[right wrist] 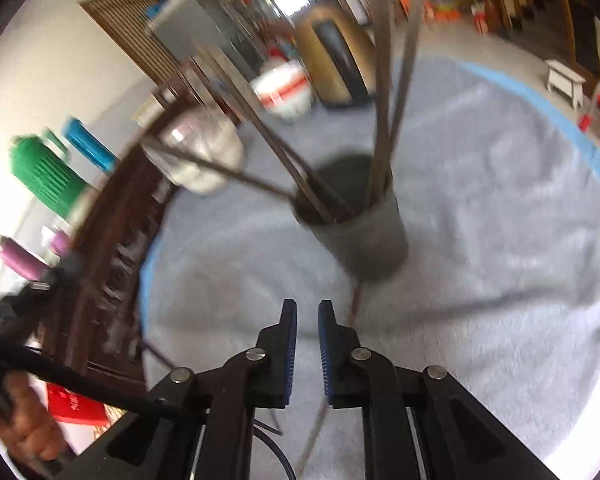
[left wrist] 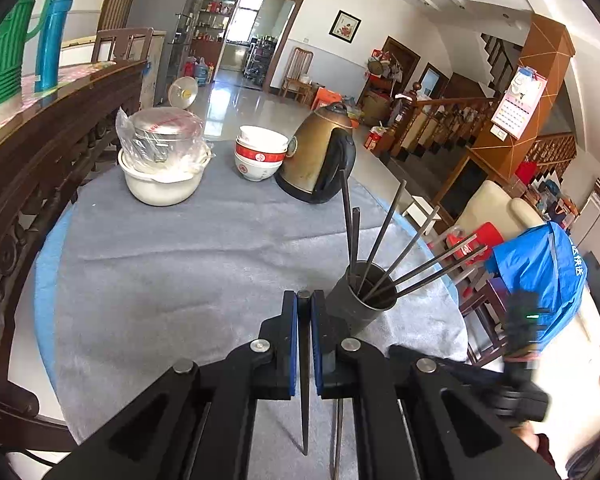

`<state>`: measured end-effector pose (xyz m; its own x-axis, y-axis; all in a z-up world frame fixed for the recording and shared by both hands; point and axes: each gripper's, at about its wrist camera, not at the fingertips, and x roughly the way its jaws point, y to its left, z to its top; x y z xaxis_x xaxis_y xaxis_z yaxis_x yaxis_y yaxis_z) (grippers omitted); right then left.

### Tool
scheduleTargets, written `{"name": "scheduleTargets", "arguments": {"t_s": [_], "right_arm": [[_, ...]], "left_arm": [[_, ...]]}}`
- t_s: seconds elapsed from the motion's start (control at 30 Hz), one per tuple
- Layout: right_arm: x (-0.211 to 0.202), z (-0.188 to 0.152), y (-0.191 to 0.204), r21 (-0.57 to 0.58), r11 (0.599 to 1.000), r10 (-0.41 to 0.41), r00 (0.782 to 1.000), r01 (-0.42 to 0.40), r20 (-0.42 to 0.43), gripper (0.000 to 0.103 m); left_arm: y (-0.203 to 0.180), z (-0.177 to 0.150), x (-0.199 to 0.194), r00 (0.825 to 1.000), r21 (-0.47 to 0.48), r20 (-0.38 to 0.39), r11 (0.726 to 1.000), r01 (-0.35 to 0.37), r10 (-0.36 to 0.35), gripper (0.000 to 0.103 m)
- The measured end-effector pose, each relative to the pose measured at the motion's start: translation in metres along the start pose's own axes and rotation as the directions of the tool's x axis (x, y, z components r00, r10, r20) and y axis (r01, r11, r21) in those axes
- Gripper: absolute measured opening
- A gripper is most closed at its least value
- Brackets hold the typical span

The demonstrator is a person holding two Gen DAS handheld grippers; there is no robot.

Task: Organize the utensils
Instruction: 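Lift both held chopsticks and carry them over the grey cup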

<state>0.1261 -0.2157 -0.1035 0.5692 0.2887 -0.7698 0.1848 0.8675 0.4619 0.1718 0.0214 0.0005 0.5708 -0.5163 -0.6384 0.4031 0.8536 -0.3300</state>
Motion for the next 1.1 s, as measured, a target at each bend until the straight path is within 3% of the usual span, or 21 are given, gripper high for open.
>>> {"name": "scheduleTargets", "arguments": {"t_s": [0.03, 0.1, 0.13, 0.27, 0.43, 0.6, 0.63, 0.8, 0.93, 1.1], "right_arm": [[0.010, -0.002, -0.001, -0.003, 1.000, -0.011, 1.000, 0.011, -0.020, 0.018], [0.027, -0.005, -0.002, -0.015, 0.998, -0.054, 0.997, 0.054, -0.047, 0.034], [0.035, -0.007, -0.002, -0.016, 0.997, -0.074, 0.996, 0.073, -0.056, 0.036], [0.059, -0.010, 0.000, -0.040, 0.990, -0.133, 0.990, 0.132, -0.042, 0.038], [0.089, -0.007, -0.001, -0.048, 0.974, -0.223, 0.972, 0.220, -0.068, 0.033], [0.104, -0.005, 0.004, -0.089, 0.949, -0.309, 0.949, 0.303, -0.065, 0.010], [0.104, -0.006, 0.006, -0.108, 0.945, -0.316, 0.947, 0.308, -0.063, 0.009], [0.088, -0.011, 0.003, -0.099, 0.966, -0.243, 0.969, 0.238, -0.040, 0.006], [0.048, -0.012, 0.005, -0.111, 0.987, -0.112, 0.993, 0.116, 0.046, 0.006], [-0.005, -0.012, 0.009, -0.138, 0.990, 0.018, 0.981, 0.009, 0.195, 0.006]], "left_arm": [[0.000, -0.001, -0.004, 1.000, 0.003, 0.006, 1.000, -0.001, 0.001, 0.006], [0.000, -0.003, -0.011, 1.000, 0.005, 0.015, 1.000, 0.002, -0.002, 0.006], [0.000, -0.004, -0.015, 1.000, 0.008, 0.024, 1.000, -0.001, 0.001, 0.006], [0.001, -0.009, -0.026, 0.999, 0.018, 0.047, 1.000, -0.016, 0.015, 0.006], [0.006, -0.013, -0.032, 0.998, 0.009, 0.053, 1.000, -0.018, 0.017, 0.006], [0.004, -0.014, -0.032, 0.998, 0.012, 0.053, 1.000, -0.016, 0.015, 0.006], [0.004, -0.014, -0.032, 0.998, 0.014, 0.054, 1.000, -0.015, 0.014, 0.006], [0.002, -0.014, -0.032, 0.998, 0.016, 0.055, 1.000, -0.016, 0.015, 0.006], [-0.001, -0.014, -0.032, 0.998, 0.021, 0.059, 1.000, -0.019, 0.018, 0.006], [-0.004, -0.013, -0.033, 0.997, 0.020, 0.068, 0.999, -0.029, 0.028, 0.006]]}}
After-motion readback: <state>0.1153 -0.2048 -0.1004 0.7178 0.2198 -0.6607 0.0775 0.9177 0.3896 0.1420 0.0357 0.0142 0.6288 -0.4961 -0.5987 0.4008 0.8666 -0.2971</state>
